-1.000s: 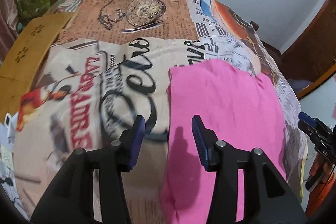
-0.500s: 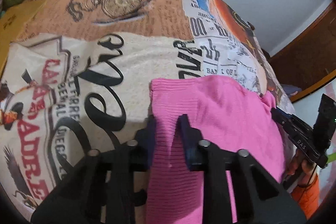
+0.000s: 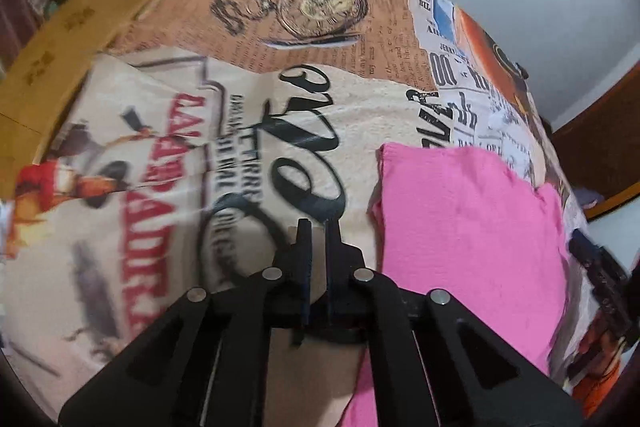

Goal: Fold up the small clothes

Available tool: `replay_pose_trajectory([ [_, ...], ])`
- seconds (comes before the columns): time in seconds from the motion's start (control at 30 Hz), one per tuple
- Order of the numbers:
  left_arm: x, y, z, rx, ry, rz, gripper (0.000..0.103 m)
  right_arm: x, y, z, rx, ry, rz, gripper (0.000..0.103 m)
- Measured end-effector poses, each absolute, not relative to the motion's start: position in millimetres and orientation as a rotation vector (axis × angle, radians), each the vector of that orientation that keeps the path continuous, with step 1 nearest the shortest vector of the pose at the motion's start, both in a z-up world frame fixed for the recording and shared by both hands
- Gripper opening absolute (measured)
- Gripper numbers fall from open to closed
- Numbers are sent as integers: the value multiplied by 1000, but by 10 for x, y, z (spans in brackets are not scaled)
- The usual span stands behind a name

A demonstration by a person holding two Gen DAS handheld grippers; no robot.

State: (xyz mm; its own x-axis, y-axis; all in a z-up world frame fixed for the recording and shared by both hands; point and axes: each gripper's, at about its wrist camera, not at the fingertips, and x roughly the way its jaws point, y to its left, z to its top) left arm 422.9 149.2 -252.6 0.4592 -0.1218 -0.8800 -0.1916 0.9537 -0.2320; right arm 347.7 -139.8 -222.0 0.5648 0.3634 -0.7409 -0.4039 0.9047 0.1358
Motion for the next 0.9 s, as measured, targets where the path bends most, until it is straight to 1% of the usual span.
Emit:
replay_pose_trajectory([
  [0.03,4137,1484,-2450,-291,1091,43,5,3375,-1435,-2158,-51,848,455,33],
  [0.1,3977,1430,-2312,-242,1077,36,11,3211,-1451,-2068,-58,827,463,38],
  [0.13,3882,1408,-2250,-214,1067,32,17,3124,-1461,-2023,-66,821,466,41],
  [0.17,3752,1355,-2153,-164,1047,30,24,3039,-1469,-1977,-74,816,471,42],
  [0.2,3687,1321,-2103,-136,1036,28,28,2936,-1481,-1922,-83,808,478,43],
  [0.27,3428,1188,-1921,-50,994,13,44,2760,-1488,-1833,-100,797,488,45],
  [0.33,3254,1091,-1808,-3,970,-5,52,2599,-1495,-1762,-109,786,493,54],
  [0.4,3041,980,-1690,33,946,-33,56,2404,-1495,-1681,-110,771,505,57],
  [0.47,2872,910,-1616,29,933,-56,65,2254,-1478,-1645,-117,766,508,60],
  [0.6,2571,767,-1571,18,933,-93,72,1955,-1425,-1626,-144,751,522,73],
  [0.63,2519,736,-1585,23,939,-99,77,1893,-1409,-1639,-150,752,527,75],
  [0.7,2391,668,-1649,32,958,-112,82,1769,-1387,-1689,-167,764,534,77],
  [0.9,2098,515,-1944,41,1045,-152,82,1560,-1366,-1976,-155,857,562,77],
])
